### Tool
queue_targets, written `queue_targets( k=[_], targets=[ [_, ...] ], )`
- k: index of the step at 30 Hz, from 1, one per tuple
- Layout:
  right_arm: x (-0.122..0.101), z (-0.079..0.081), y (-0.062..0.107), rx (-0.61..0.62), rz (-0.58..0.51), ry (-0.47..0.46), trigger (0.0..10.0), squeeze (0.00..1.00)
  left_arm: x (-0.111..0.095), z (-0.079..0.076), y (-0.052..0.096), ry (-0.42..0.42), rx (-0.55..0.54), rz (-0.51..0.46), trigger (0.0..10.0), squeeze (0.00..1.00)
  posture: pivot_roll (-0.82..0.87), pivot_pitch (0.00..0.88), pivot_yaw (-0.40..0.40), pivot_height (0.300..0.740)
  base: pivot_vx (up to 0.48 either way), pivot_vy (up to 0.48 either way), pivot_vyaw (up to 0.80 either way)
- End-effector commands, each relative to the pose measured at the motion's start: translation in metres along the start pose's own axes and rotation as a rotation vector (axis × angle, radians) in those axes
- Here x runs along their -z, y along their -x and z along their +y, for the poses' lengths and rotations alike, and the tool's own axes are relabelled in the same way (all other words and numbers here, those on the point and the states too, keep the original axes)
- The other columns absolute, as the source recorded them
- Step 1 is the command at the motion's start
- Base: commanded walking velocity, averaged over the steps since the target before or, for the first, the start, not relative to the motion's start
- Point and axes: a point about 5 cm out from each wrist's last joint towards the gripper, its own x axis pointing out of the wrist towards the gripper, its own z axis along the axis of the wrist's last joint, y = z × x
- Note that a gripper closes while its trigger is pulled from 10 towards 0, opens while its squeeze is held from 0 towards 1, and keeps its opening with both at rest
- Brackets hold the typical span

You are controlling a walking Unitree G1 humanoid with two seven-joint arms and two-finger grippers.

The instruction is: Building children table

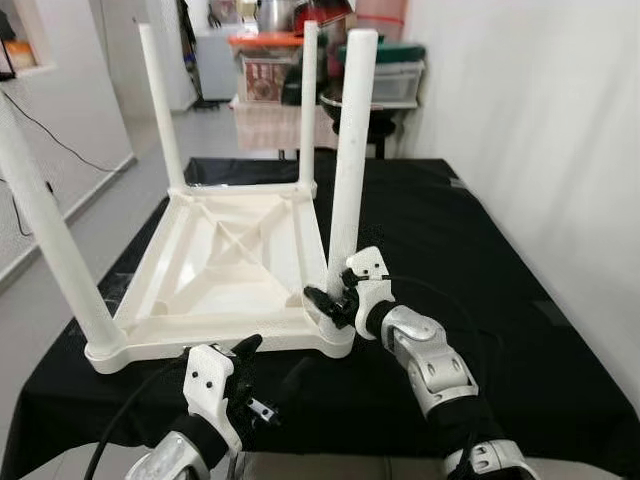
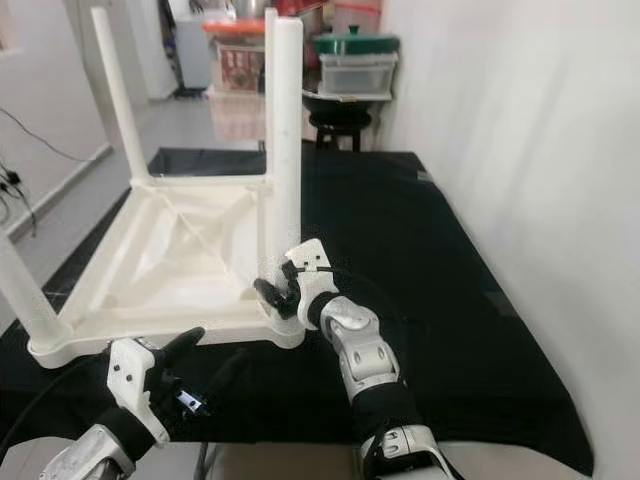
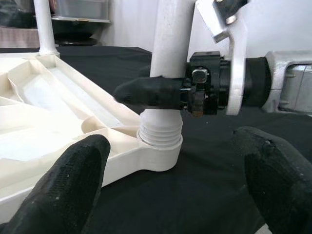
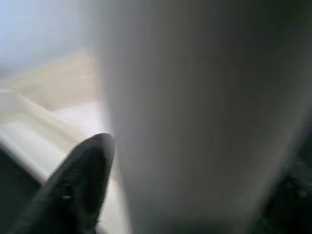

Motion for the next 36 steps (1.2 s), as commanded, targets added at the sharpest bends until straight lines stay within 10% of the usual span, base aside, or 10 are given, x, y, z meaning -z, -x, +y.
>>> queue_targets(
  k=[1,2,3,12,13,15,34,35,36],
  targets=[
    [-0.025,0.002,-0.004,-0.087,-0.083,0.026,10.0,0.95,0.002,0.002,-0.001,0.008,-0.006,0.003,10.0,0.0,-0.02,0.0,-0.027,0.74,0.0,0.0,0.0],
    [-0.033,0.001,-0.003,-0.144,-0.104,0.047,10.0,0.8,0.002,0.002,-0.002,0.009,-0.003,0.004,10.0,0.0,-0.02,0.0,-0.027,0.74,0.0,0.0,0.0],
    [-0.041,-0.002,-0.002,-0.234,-0.117,0.072,10.0,0.0,0.002,0.002,-0.003,0.01,-0.001,0.004,10.0,0.0,-0.02,0.0,-0.026,0.74,0.0,0.0,0.0],
    [-0.059,-0.018,-0.006,-0.548,-0.061,0.152,10.0,0.0,0.002,0.004,-0.005,0.01,-0.002,0.003,10.0,0.0,0.0,0.0,-0.029,0.74,0.0,0.0,0.0],
    [-0.061,-0.02,-0.007,-0.545,-0.06,0.144,1.2,0.0,0.002,0.004,-0.005,0.01,-0.002,0.004,10.0,0.0,0.0,0.0,-0.029,0.74,0.0,0.0,0.0],
    [-0.062,-0.021,-0.008,-0.548,-0.056,0.128,0.0,0.0,0.002,0.003,-0.005,0.01,-0.002,0.005,10.0,0.0,0.01,0.0,-0.027,0.74,0.0,0.0,0.0],
    [-0.036,-0.046,0.022,-0.4,-0.043,0.149,0.0,0.0,-0.003,0.002,-0.005,0.016,0.001,-0.007,10.0,0.0,-0.02,0.0,-0.023,0.74,0.0,0.0,0.0],
    [-0.023,-0.046,0.013,0.019,-0.028,0.105,0.0,0.0,-0.004,0.003,-0.003,0.015,0.001,-0.007,10.0,0.0,-0.05,0.004,-0.021,0.74,0.0,0.0,0.0],
    [-0.003,-0.02,0.013,0.137,-0.001,0.053,0.0,0.0,-0.005,0.004,-0.002,0.016,0.004,-0.007,10.0,0.0,-0.04,0.012,-0.008,0.74,0.0,0.0,0.0]
  ],
)
